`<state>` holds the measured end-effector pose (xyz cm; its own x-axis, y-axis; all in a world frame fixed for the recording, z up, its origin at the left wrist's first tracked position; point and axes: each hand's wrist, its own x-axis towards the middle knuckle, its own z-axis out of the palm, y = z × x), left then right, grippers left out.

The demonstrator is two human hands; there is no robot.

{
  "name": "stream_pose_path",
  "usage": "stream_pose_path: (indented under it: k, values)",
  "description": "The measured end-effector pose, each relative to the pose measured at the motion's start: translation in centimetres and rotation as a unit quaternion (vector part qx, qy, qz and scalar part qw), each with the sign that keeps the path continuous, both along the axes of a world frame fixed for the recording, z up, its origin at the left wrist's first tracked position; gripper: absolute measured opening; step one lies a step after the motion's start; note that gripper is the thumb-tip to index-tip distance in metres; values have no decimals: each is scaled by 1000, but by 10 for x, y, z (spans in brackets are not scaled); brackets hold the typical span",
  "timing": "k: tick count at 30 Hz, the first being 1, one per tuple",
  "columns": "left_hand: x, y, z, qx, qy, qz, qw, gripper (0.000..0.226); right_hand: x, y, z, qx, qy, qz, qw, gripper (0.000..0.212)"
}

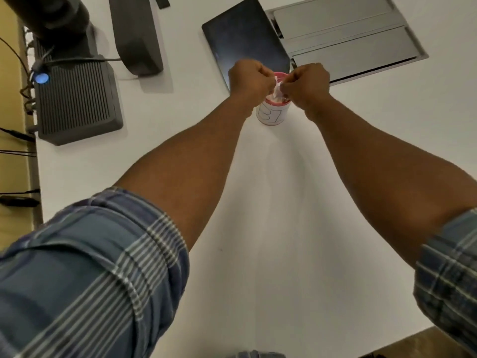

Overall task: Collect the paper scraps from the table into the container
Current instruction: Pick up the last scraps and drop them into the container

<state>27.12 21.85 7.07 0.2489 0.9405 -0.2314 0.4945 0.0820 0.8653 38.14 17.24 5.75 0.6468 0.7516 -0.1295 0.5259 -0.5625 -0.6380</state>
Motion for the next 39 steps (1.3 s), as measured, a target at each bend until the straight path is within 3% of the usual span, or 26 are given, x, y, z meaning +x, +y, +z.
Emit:
stream_pose_path:
  k: [2,6,8,10,14,17,19,21,24,30,34,39]
  values:
    - [8,4,-6,43,45,-45,997,9,-2,3,-2,-7,-64,51,997,17]
    - [19,9,-15,98,113,-51,987,44,-6,12,-3,-54,-146,117,981,22]
    - [25,12,-20,151,168,-98,969,50,-7,17,-5,-74,-180,141,971,20]
    - [24,12,-16,180,209,-167,947,45,-9,17,-5,-110,-209,175,956,20]
    - [26,10,-9,225,243,-168,928,32,-8,19,-7,-130,-224,201,945,23]
    - [25,17,-4,229,268,-195,915,27,-3,17,-9,-105,-197,186,957,26]
    - [18,18,4,222,260,-221,913,5,1,14,-6,-66,-200,162,964,22]
    - [13,18,11,222,254,-238,911,19,4,8,-2,-42,-203,148,967,19]
    - [2,10,17,212,224,-244,920,24,-2,-3,5,3,-195,138,971,17]
    - [-52,-37,2,215,78,-122,966,26,-40,-46,1,177,-95,-2,980,18]
    - [-112,-87,-32,202,44,-75,976,26,-78,-96,-24,188,-61,13,980,19]
    - [-186,-154,-80,146,96,-76,982,21,-128,-173,-68,121,10,87,989,17]
